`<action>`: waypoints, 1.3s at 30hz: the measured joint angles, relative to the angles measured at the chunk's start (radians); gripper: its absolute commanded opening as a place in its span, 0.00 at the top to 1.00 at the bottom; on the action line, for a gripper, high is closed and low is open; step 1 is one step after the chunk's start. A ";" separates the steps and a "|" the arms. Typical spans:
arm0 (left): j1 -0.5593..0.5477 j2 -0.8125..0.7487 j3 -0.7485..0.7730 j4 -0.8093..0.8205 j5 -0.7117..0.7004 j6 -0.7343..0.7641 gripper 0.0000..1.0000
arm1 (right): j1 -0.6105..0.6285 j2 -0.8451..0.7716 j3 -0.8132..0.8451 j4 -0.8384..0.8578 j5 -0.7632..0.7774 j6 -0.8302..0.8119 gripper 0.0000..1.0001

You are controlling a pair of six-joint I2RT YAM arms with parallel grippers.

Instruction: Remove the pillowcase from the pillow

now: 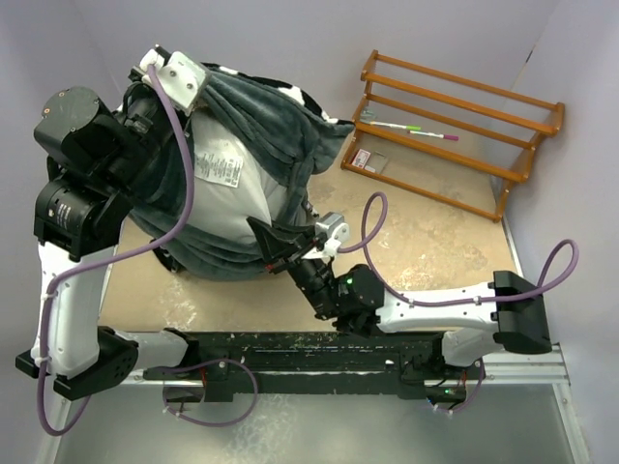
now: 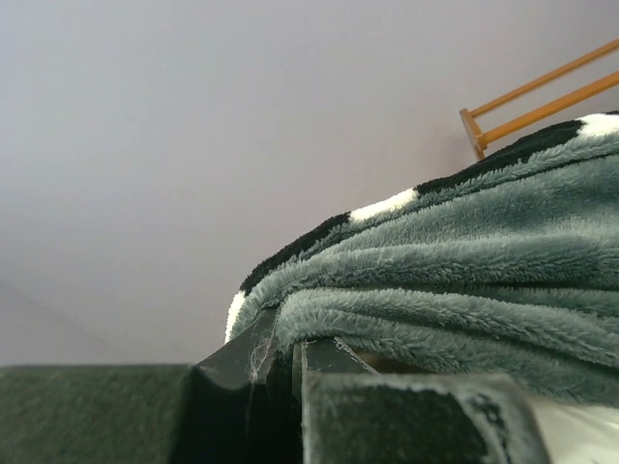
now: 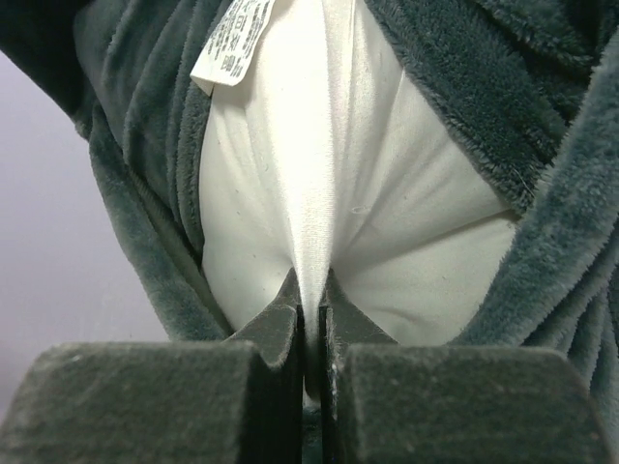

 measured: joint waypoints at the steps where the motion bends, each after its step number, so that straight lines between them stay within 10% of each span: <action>1: -0.001 0.002 0.000 0.000 -0.011 0.010 1.00 | 0.004 -0.009 -0.008 0.000 0.002 -0.004 1.00; 18: 0.036 0.062 -0.060 0.194 -0.275 0.173 0.99 | 0.159 -0.298 -0.420 -0.021 0.104 0.082 1.00; 20: 0.037 0.069 -0.038 0.132 -0.249 0.135 1.00 | 0.157 -0.301 -0.411 -0.023 0.110 0.073 0.80; 26: 0.042 0.081 0.021 -0.055 -0.046 -0.031 1.00 | 0.152 -0.264 -0.190 -0.140 0.104 0.012 0.44; 39: 0.041 0.046 0.106 -0.120 0.143 -0.165 1.00 | -0.192 -0.001 0.430 -0.546 -0.239 0.079 0.36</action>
